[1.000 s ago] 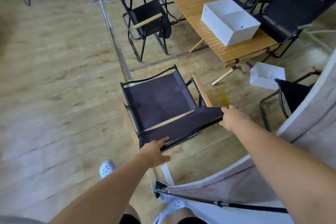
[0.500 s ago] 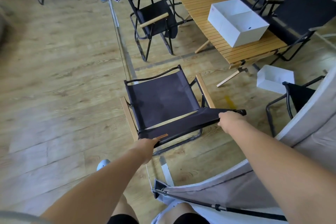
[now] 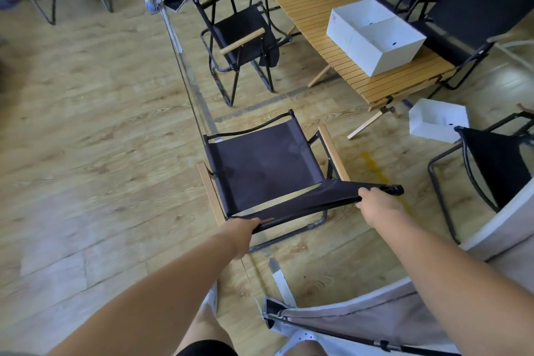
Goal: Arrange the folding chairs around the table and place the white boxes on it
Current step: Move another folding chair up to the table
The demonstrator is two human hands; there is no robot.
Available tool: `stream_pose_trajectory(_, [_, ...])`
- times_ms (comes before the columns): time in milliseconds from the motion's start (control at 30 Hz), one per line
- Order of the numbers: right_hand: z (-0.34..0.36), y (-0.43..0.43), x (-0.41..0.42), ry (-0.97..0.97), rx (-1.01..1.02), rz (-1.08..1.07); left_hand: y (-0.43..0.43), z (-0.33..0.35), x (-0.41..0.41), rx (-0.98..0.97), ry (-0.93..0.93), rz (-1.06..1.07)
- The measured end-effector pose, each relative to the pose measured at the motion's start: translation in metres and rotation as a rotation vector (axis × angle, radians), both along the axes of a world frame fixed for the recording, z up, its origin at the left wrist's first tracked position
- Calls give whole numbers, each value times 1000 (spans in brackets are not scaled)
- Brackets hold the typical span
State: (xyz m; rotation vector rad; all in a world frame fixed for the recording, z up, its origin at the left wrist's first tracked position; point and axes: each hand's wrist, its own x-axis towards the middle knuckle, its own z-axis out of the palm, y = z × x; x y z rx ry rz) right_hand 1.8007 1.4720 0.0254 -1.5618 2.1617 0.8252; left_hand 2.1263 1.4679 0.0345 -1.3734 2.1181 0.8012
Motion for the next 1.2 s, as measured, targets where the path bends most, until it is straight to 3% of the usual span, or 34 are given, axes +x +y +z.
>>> stream_pose_trajectory(200, [-1,-22,47,-32,-60,-121,-54,15,47,-62,-59,-89])
stream_pose_trajectory(367, [-4,-36,67,89,5,-156,-98,25,74,-88,-103,-158])
stream_pose_trajectory(533, [-16,-40,71,18,63,-283,-134,28,94,-111,-143,-198])
stream_pose_trajectory(1200, [-23,-98,160,47,55,-342,-295,25,143,-204,-167,-450])
